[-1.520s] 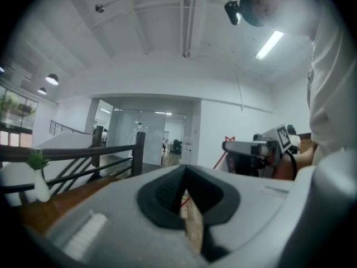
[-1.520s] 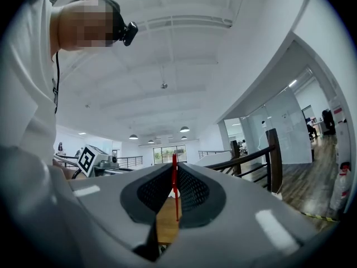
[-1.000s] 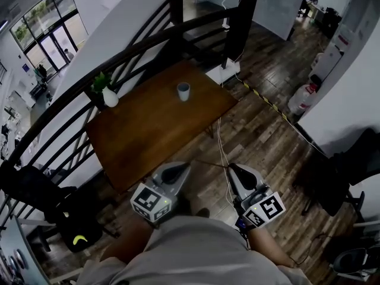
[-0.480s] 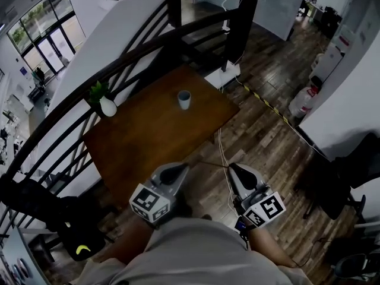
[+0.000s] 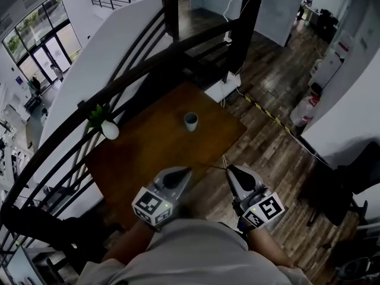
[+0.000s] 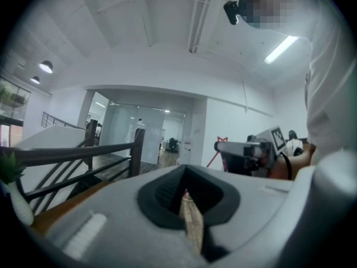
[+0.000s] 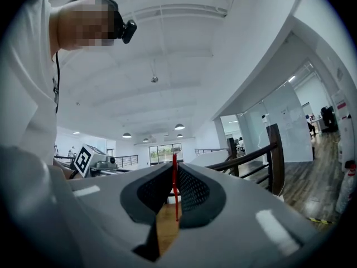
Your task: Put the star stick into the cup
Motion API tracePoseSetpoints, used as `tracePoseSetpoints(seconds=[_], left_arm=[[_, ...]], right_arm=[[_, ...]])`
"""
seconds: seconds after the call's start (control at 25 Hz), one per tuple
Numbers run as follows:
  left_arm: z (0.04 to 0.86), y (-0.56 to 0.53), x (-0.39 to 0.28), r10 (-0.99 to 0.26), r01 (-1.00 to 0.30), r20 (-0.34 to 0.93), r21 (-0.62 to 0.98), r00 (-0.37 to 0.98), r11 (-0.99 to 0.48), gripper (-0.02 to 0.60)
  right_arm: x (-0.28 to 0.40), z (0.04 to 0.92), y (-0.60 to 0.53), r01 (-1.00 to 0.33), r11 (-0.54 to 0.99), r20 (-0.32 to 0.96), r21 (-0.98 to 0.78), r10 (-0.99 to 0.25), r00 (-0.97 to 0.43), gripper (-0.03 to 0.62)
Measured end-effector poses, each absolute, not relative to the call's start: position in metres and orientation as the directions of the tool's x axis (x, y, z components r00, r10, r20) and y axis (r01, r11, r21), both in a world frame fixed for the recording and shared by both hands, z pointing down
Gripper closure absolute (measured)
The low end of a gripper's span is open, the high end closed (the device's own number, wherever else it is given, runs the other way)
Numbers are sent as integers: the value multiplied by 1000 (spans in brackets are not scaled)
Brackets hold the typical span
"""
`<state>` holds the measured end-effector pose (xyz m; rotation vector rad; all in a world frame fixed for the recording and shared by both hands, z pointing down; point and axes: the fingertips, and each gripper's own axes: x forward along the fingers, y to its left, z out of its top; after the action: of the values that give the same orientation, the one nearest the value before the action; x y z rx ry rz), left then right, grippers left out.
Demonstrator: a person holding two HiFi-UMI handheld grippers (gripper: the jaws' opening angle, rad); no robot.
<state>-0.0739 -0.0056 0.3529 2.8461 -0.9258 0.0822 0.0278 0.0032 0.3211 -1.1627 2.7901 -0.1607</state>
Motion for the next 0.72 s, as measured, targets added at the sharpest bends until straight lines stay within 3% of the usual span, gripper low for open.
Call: tracePoseSetpoints(seconds=[0.4,0.72], left_arm=[[366,-70,-96,-578,-591,121,141,807,-794,578],[371,-109,-98,-659,-671,126,131,742,-730,578]], right_arm=[[9,329,-66,-703,687,-63,-182,-722,-689,569],[14,324,-118,-637,749,-75,-181,-657,-750,569]])
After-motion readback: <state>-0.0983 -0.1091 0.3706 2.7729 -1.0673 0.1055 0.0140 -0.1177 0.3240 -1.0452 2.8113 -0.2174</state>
